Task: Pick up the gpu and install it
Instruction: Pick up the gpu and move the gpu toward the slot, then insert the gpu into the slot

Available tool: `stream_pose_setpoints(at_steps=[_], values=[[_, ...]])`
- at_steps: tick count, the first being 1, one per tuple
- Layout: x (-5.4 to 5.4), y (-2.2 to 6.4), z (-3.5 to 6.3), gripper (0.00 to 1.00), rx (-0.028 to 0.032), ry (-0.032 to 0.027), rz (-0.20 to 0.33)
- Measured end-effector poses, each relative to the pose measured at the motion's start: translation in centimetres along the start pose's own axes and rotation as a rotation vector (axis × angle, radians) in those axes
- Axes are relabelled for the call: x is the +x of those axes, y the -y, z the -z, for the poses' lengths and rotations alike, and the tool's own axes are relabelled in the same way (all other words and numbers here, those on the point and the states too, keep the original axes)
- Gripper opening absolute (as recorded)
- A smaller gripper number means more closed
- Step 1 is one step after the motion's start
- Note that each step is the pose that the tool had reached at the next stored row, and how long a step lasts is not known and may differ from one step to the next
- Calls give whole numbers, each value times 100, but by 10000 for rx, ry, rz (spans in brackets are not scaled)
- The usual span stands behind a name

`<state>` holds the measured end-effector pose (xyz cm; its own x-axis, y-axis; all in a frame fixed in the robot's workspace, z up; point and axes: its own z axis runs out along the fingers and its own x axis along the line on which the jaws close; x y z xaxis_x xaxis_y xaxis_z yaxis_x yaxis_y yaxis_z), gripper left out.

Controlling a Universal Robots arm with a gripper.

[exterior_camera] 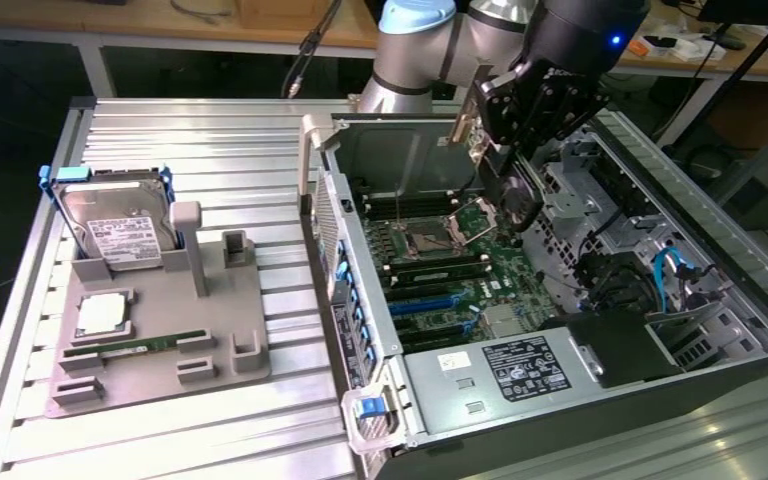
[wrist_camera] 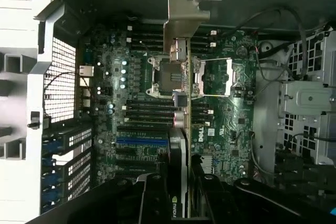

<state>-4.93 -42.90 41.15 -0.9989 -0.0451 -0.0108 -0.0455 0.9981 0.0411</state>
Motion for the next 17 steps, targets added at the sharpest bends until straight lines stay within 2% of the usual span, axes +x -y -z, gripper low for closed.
stream_pose_setpoints(at_steps=[14, 17], values=[[0, 0, -1, 27, 0, 2, 0], [0, 0, -1, 27, -1, -5, 181]])
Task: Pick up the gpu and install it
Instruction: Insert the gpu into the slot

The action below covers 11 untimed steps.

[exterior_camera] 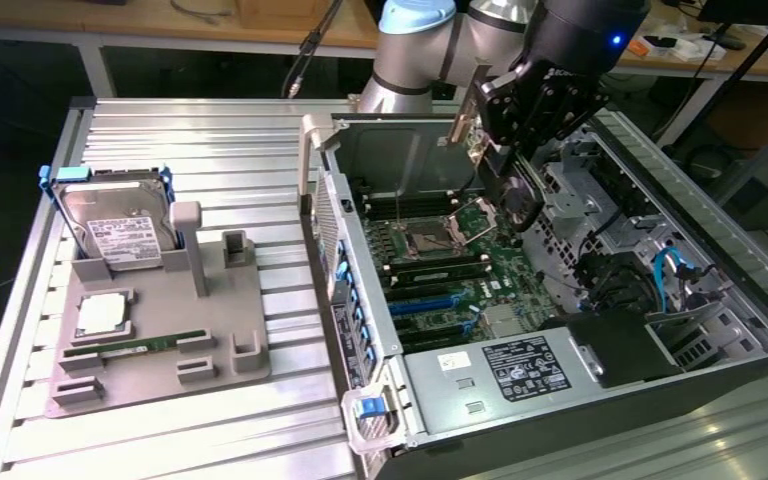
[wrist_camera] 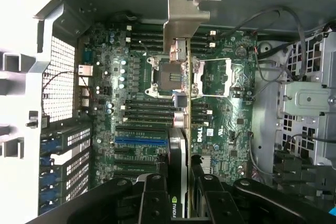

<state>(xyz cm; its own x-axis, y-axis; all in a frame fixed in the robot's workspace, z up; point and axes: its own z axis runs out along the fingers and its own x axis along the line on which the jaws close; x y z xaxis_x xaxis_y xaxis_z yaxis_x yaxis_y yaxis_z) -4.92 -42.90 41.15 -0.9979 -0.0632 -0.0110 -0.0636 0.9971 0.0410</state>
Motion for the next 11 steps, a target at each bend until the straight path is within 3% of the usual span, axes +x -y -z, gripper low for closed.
stream_pose_setpoints(at_steps=[11], values=[[0, 0, -1, 27, -23, -85, 2054]])
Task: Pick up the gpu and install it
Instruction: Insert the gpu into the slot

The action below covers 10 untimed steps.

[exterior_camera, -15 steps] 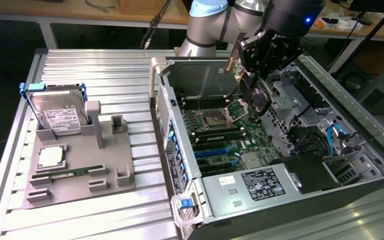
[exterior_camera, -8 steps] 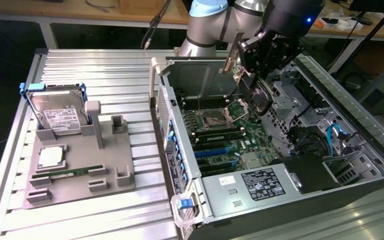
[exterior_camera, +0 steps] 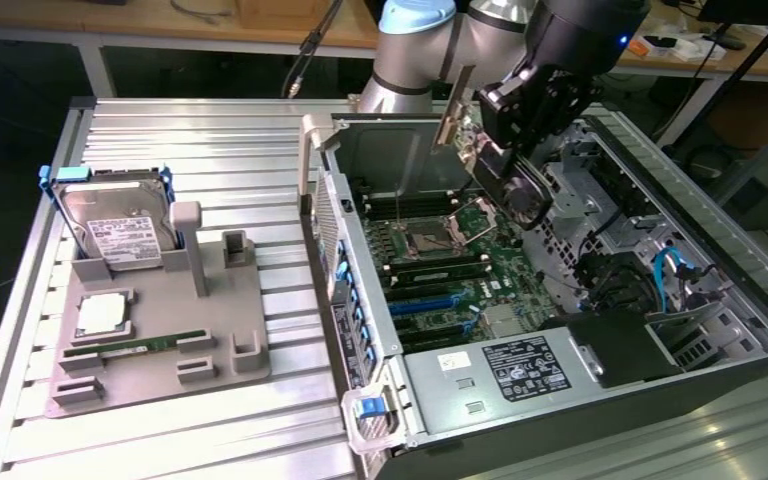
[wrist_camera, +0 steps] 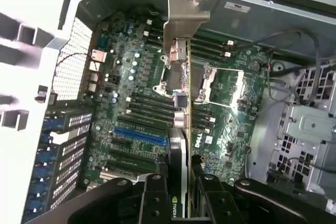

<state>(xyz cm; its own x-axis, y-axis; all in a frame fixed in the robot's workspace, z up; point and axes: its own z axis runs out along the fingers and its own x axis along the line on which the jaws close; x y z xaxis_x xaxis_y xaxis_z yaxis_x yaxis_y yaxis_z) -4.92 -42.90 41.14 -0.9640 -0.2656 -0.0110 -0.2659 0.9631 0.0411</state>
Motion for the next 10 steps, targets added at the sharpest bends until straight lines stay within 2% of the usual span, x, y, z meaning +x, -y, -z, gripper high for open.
stream_pose_setpoints(at_steps=[3, 4, 10], values=[[0, 0, -1, 27, -7, -25, 621], [0, 0, -1, 27, -12, -44, 1087], [0, 0, -3, 27, -25, -93, 2286]])
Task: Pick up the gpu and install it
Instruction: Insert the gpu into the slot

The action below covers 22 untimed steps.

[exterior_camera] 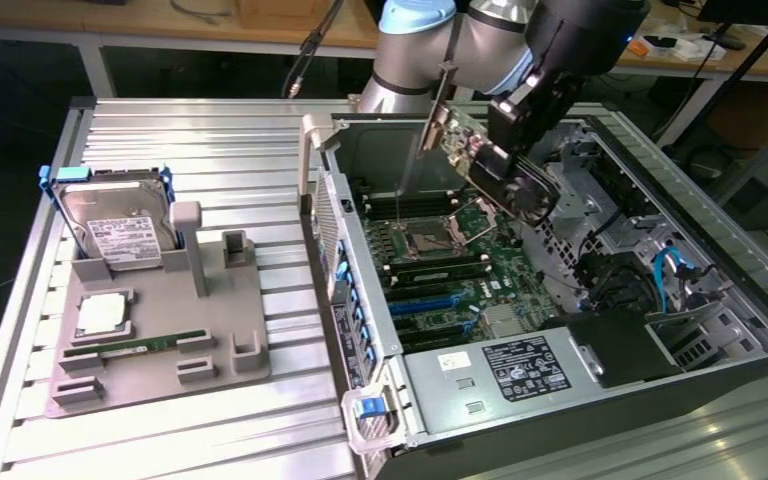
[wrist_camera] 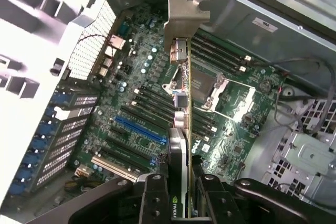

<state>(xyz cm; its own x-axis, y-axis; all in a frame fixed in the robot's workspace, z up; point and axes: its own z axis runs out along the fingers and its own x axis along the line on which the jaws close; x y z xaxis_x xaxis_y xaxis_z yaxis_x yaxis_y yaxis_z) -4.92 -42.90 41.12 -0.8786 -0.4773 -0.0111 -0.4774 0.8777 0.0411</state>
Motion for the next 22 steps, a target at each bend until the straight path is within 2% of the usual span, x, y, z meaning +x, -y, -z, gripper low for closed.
stream_pose_setpoints(at_steps=[14, 16, 20, 22], values=[[0, 0, -6, 27, -29, -108, 2628], [0, 0, -8, 27, -37, -138, 3342], [0, 0, -11, 27, -45, -170, 4152], [0, 0, -13, 27, -52, -195, 4746]])
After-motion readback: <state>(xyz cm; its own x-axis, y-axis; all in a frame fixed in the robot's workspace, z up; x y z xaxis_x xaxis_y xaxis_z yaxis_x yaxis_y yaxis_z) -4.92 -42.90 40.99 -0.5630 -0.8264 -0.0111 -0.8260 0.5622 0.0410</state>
